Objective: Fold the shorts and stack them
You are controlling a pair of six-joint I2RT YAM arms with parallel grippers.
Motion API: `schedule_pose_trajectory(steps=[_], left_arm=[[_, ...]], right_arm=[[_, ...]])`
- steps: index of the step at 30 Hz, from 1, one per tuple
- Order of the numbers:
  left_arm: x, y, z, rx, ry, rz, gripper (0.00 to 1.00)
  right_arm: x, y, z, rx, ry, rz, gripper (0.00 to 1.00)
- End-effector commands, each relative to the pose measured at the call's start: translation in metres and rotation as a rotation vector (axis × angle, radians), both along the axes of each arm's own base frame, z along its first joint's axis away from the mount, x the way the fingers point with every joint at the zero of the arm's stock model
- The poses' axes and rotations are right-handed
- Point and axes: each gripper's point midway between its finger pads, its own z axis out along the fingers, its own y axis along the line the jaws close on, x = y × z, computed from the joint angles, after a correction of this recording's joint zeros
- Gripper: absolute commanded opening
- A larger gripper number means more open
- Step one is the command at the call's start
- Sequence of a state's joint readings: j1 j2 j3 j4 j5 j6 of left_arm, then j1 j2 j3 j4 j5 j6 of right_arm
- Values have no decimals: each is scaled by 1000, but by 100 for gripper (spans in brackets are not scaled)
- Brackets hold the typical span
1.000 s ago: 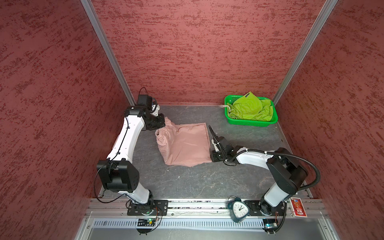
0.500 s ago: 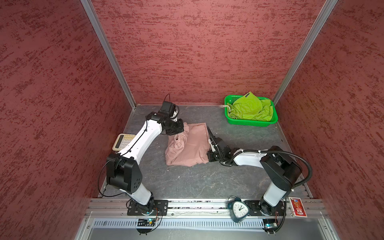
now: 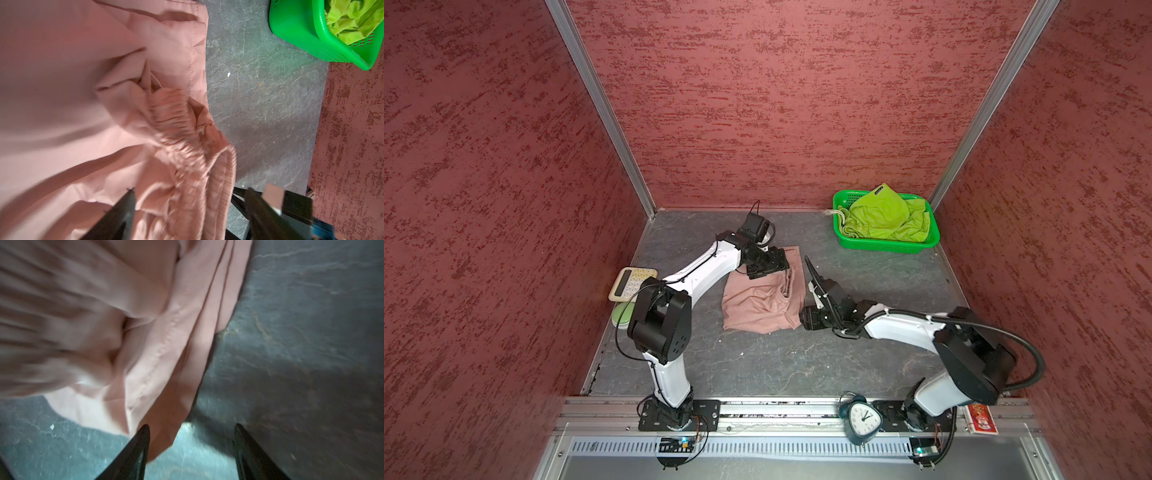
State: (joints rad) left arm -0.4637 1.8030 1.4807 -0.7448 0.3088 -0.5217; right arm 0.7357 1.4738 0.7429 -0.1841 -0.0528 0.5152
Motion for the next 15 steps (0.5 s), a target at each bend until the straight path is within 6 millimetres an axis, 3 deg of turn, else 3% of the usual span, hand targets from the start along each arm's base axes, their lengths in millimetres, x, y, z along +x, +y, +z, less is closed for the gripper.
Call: schedule_pose_trajectory(steps=[1, 4, 8, 11, 13, 15], left_arm=[[12, 0, 39, -9, -102, -45, 99], [10, 11, 74, 5, -168, -71, 99], [5, 49, 100, 2, -224, -22, 99], [-4, 80, 90, -56, -212, 49, 99], [-15, 92, 74, -98, -185, 87, 99], [-27, 100, 54, -126, -162, 127, 99]], right_arm=[[1, -32, 44, -62, -88, -62, 67], [1, -28, 87, 7, -177, -20, 67], [3, 14, 123, 152, -230, 108, 66], [15, 49, 133, 202, -249, 161, 61], [22, 72, 133, 243, -239, 190, 50], [29, 90, 119, 274, -206, 192, 43]])
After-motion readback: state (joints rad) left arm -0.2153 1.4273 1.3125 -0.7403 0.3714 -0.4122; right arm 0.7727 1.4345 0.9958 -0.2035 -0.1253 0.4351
